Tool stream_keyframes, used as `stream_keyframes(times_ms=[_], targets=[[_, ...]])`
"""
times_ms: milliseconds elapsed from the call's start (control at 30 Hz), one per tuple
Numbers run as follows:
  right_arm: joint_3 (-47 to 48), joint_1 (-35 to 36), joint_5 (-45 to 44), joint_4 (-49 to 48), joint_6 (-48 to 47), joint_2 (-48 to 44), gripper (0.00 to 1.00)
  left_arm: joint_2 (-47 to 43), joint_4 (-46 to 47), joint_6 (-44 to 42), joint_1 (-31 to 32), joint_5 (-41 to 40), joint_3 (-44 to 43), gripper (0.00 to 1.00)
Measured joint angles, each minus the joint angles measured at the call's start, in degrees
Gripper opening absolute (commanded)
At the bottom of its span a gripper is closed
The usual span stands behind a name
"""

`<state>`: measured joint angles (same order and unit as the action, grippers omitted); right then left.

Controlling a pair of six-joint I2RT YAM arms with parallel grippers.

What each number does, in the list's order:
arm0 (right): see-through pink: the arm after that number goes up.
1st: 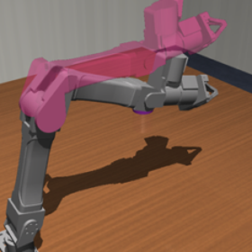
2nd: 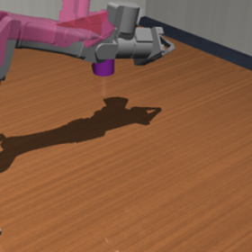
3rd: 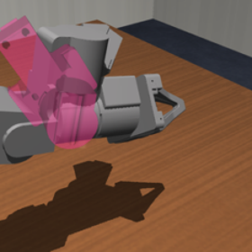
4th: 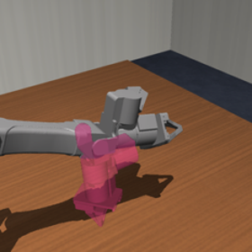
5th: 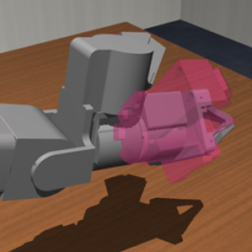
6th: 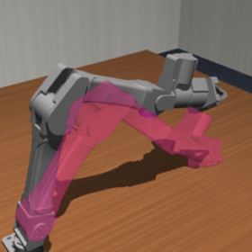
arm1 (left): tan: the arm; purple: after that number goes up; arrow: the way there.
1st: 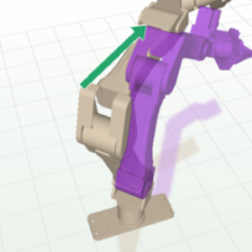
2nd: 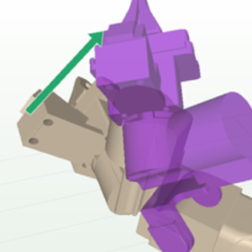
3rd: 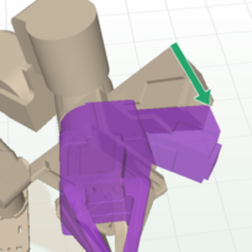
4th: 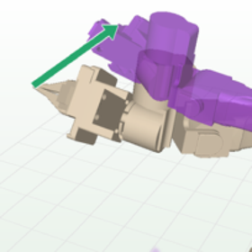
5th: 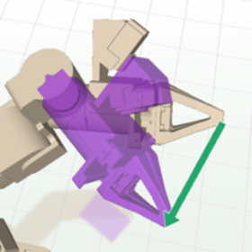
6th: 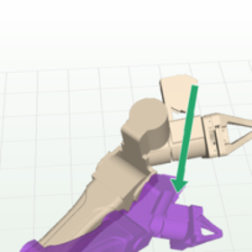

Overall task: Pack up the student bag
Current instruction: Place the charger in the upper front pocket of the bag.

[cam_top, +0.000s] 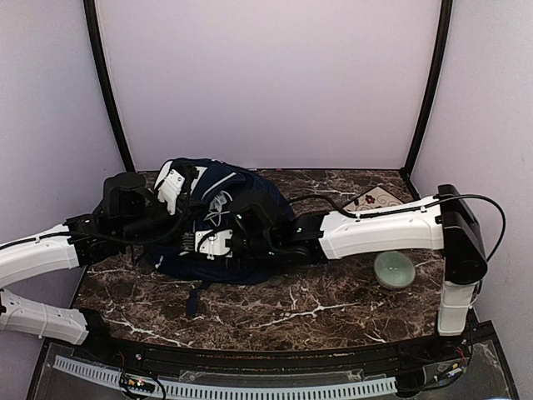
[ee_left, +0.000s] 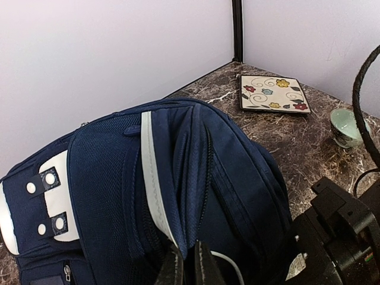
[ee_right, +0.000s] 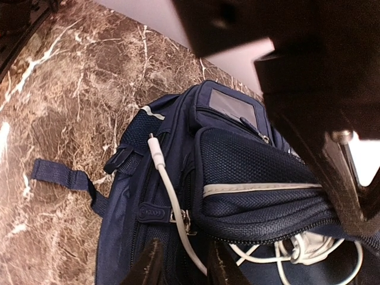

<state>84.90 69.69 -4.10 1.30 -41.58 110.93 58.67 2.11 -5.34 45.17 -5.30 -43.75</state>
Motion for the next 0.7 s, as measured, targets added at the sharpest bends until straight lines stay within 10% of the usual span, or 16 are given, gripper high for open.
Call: stream_keyframes(times_ms=[700], targets=[[2.7, -0.3, -1.8, 2.2, 0.6, 1.4, 0.0, -0.3, 0.0, -0.2, -0.4, -0.4, 0.0, 0.0]])
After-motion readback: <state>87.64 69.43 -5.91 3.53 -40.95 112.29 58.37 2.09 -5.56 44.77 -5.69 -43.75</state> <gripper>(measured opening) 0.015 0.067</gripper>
